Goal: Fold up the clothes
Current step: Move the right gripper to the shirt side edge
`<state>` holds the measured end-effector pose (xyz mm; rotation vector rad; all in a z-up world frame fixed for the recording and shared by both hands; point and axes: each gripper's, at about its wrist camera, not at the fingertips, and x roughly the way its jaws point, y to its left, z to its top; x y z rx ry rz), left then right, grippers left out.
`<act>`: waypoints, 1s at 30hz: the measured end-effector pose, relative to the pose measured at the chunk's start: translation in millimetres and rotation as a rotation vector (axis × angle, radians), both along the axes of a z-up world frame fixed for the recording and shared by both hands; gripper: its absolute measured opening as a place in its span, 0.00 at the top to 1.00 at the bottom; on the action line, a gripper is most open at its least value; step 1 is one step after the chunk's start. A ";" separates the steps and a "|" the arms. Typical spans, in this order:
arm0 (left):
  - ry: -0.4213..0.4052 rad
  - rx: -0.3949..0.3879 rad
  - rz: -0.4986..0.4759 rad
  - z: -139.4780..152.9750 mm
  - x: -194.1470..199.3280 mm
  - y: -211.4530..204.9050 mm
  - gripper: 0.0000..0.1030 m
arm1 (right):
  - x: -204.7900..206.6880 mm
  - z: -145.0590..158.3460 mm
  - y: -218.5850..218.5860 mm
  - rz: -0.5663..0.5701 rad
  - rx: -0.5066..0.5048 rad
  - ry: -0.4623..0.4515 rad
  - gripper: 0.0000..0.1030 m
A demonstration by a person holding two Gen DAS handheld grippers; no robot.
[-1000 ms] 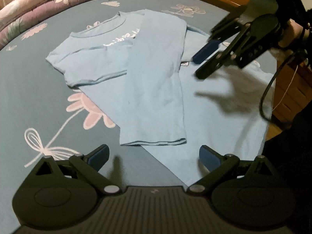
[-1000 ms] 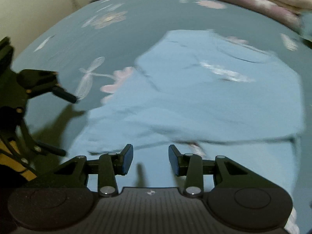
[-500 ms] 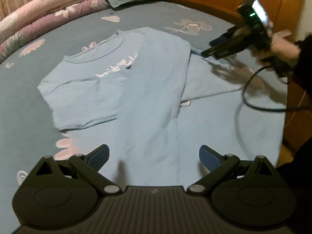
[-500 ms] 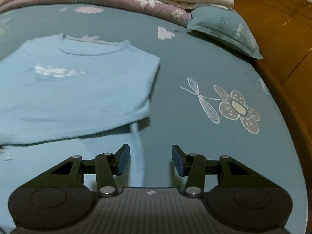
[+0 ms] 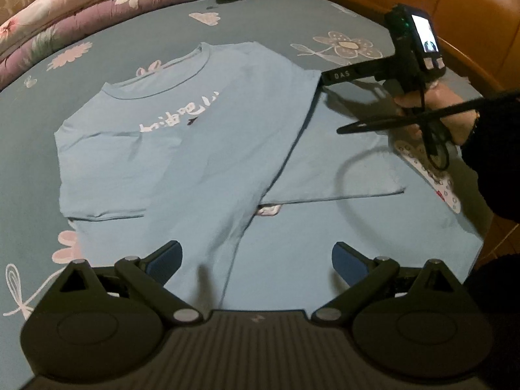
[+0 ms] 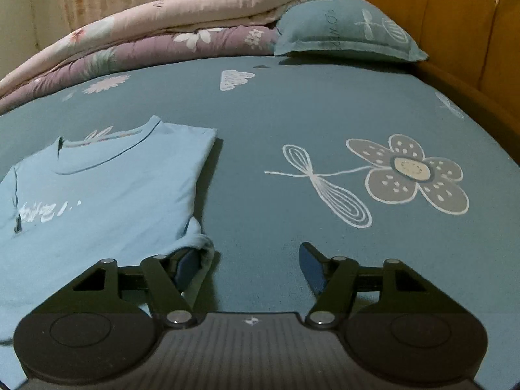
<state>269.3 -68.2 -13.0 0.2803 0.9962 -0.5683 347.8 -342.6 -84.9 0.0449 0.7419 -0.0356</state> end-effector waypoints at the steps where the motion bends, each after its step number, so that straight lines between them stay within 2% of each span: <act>1: 0.000 0.006 0.002 0.4 0.5 -3.1 0.04 | -1.3 0.9 1.4 0.003 -0.010 -0.005 0.32; 5: -0.010 0.023 0.024 2.1 5.6 -5.8 0.04 | -6.2 4.9 -8.7 -0.035 0.020 0.013 0.33; 7: -0.015 0.026 0.041 2.6 8.2 -4.1 0.04 | -12.4 10.8 -12.9 -0.055 0.011 0.020 0.39; 9: -0.015 0.025 0.065 1.7 10.9 -0.3 0.04 | -18.3 25.1 -14.0 -0.006 0.029 -0.037 0.61; 10: -0.015 0.026 0.078 0.8 12.3 1.5 0.04 | -15.2 31.4 -9.3 0.038 0.015 -0.048 0.77; 11: -0.012 0.027 0.088 -0.3 13.5 2.7 0.04 | -9.7 34.0 -1.5 0.078 -0.021 -0.061 0.81; 13: -0.012 0.029 0.100 -1.4 13.7 4.3 0.04 | 2.6 35.1 12.0 0.154 -0.071 -0.079 0.81; 15: -0.014 0.027 0.107 -1.7 12.4 5.7 0.04 | 19.3 25.8 22.1 0.228 -0.068 -0.044 0.81; 18: -0.008 0.009 0.125 -3.6 8.8 10.7 0.04 | 33.4 6.7 33.4 0.315 -0.118 -0.015 0.83; 20: -0.003 0.012 0.150 -6.0 7.1 14.6 0.04 | 35.4 -1.5 33.1 0.301 -0.144 -0.019 0.86; 22: -0.004 0.010 0.183 -6.6 4.7 19.6 0.04 | 37.4 1.4 19.8 0.199 -0.057 -0.016 0.87; 23: -0.002 0.001 0.195 -6.3 3.8 22.0 0.04 | 38.2 3.8 13.1 0.118 -0.064 -0.014 0.97; 24: -0.002 -0.008 0.206 -6.0 2.8 24.9 0.04 | 38.8 6.2 6.1 0.040 -0.066 -0.013 0.96; 26: -0.001 -0.015 0.222 -6.0 1.7 28.8 0.04 | 38.1 14.8 -13.8 -0.012 0.065 -0.016 0.95; 27: 0.000 -0.015 0.228 -6.3 1.6 30.0 0.04 | 34.8 22.2 -14.5 0.014 0.079 -0.044 0.94; 29: 0.006 -0.009 0.239 -8.6 3.0 31.1 0.04 | 31.1 33.8 1.1 0.101 0.030 -0.080 0.91; 30: 0.007 -0.001 0.247 -9.3 3.4 31.0 0.04 | 32.3 34.9 10.5 0.158 0.040 -0.077 0.90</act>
